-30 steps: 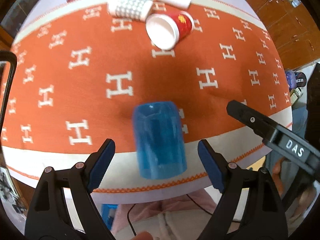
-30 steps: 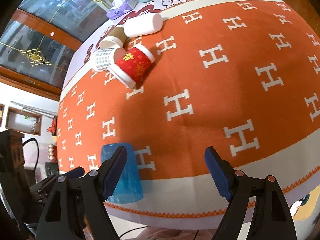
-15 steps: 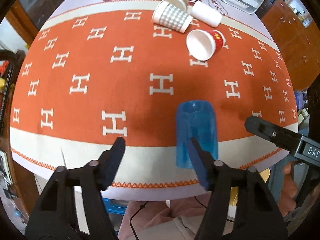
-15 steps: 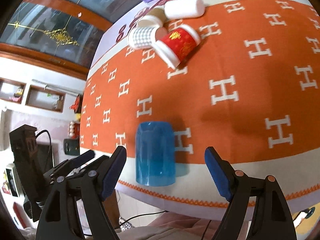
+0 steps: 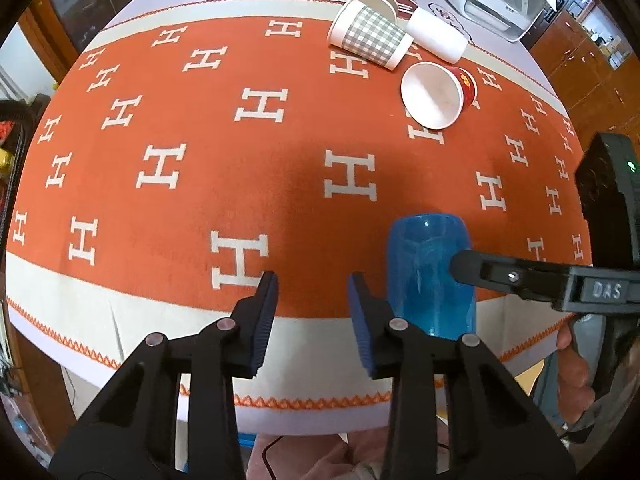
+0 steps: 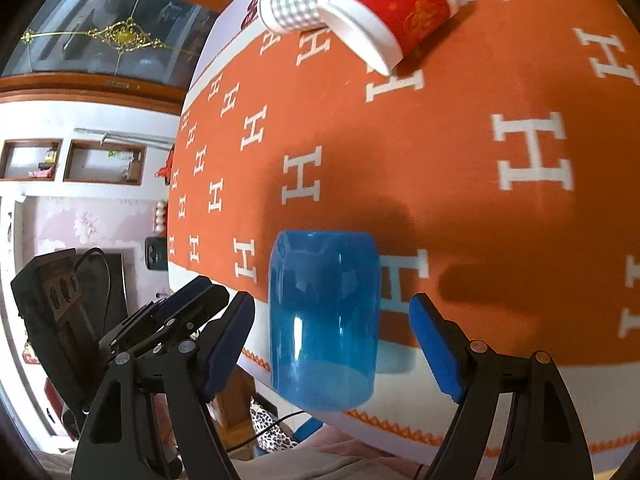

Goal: Flip cup upside down
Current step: 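Grasp the blue cup with the right gripper while the left gripper releases it, then rotate the blue cup with the right gripper, turning its rim toward the table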

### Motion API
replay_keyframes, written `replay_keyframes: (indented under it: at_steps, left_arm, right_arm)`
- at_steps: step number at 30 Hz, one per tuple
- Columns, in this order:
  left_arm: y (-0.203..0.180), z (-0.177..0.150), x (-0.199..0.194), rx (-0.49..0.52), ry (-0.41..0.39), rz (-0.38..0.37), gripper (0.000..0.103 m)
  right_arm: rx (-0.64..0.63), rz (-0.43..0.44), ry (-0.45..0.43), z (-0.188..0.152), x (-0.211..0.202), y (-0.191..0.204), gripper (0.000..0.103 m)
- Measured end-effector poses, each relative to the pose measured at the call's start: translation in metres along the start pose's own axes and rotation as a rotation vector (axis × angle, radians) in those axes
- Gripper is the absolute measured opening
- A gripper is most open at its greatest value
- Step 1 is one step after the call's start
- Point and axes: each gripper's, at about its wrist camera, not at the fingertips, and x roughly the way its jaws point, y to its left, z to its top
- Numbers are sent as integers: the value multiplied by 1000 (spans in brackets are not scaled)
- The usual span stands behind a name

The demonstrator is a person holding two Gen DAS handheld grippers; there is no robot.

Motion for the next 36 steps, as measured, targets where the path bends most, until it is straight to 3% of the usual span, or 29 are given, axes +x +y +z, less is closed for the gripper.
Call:
replay_keyframes:
  at_steps: [11,17,24,32,36]
  left_arm:
    - [-2,2,13,22,-7,-26,31]
    - [-1,5,16,12,-3,-31,31]
    - [-2,9,4,17,-73,4,31]
    - [-7,13,-4,-18,-226,42,31]
    - [-11,14,-1,-33,-285,49,31]
  right_arm:
    - [-27,100,93,18,37,2,66]
    - [-76,115,80,12,37,12,64]
    - [-192,31,-102,-2,0,34,64]
    - [-381,-164,-487,-25,-36,60,64]
    - [-414,-211,-593,-33,-32,57,64]
